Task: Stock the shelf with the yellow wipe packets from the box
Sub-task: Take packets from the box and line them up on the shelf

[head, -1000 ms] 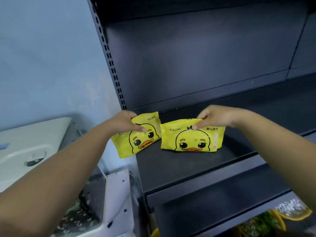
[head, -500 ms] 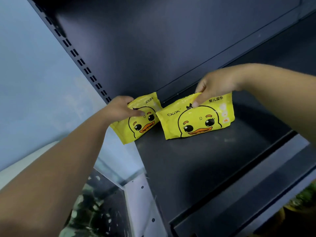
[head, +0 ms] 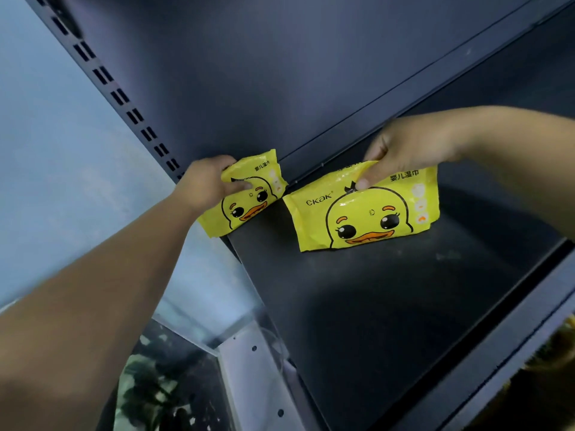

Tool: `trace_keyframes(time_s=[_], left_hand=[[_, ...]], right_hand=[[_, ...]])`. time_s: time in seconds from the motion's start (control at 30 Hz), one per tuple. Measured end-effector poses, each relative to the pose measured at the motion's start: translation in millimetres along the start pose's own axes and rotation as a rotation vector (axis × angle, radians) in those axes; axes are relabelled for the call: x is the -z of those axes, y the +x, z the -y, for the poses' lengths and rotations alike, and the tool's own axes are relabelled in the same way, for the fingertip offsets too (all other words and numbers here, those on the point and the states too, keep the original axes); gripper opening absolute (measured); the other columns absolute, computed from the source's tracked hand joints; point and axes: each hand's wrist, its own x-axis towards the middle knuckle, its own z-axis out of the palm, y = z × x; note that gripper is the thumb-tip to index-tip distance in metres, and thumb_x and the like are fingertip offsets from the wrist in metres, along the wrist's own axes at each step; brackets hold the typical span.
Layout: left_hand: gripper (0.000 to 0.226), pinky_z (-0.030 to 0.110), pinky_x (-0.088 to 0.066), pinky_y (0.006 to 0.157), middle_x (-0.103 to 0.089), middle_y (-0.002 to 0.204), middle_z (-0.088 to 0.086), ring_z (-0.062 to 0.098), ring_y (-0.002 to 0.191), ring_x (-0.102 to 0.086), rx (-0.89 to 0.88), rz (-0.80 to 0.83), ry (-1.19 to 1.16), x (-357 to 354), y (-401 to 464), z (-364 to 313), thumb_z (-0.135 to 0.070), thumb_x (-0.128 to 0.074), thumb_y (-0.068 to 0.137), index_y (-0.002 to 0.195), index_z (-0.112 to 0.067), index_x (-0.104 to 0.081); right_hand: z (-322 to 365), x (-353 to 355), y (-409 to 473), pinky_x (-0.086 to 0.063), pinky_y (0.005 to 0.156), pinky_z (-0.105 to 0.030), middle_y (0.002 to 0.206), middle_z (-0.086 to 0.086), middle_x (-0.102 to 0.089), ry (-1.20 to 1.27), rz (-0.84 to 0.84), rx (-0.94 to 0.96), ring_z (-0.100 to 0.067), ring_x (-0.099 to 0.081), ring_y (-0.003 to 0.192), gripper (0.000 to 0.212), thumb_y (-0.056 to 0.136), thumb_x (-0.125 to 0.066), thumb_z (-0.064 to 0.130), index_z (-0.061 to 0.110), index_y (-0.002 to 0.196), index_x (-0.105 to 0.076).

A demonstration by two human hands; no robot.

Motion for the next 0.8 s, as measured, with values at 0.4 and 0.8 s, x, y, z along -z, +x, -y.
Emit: trace_keyframes(time_s=[0.4, 0.8], left_hand=[[0.064, 0.034, -0.034, 0.095, -0.050, 0.119, 0.016, 0.030, 0.111, -0.046, 0.338, -0.586, -0.370, -37.2, -51.9, 20.0, -0.037, -0.074, 0.073, 0.124, -0.007, -0.050], [0.027, 0.047, -0.047, 0.089, -0.055, 0.085, 0.003, 0.019, 0.084, -0.052, 0.656, -0.309, -1.143, -63.0, -57.7, 20.0, -0.050, -0.058, 0.082, 0.073, -0.025, -0.055]], right_hand=[[5.6, -2.1, 16.2, -0.047, 0.056, -0.019, 0.055, 0.011, -0.068, 0.037, 0.027, -0.021, 0.000, -0.060, 0.045, 0.019, 0.079, -0.065, 0.035, 0.021, 0.067, -0.068], [57.5, -9.1, 77.3, -0.043, 0.064, -0.017, 0.071, 0.013, -0.065, -0.163, 0.061, 0.143, -0.003, -0.057, 0.062, 0.013, 0.081, -0.064, 0.038, 0.026, 0.077, -0.067]])
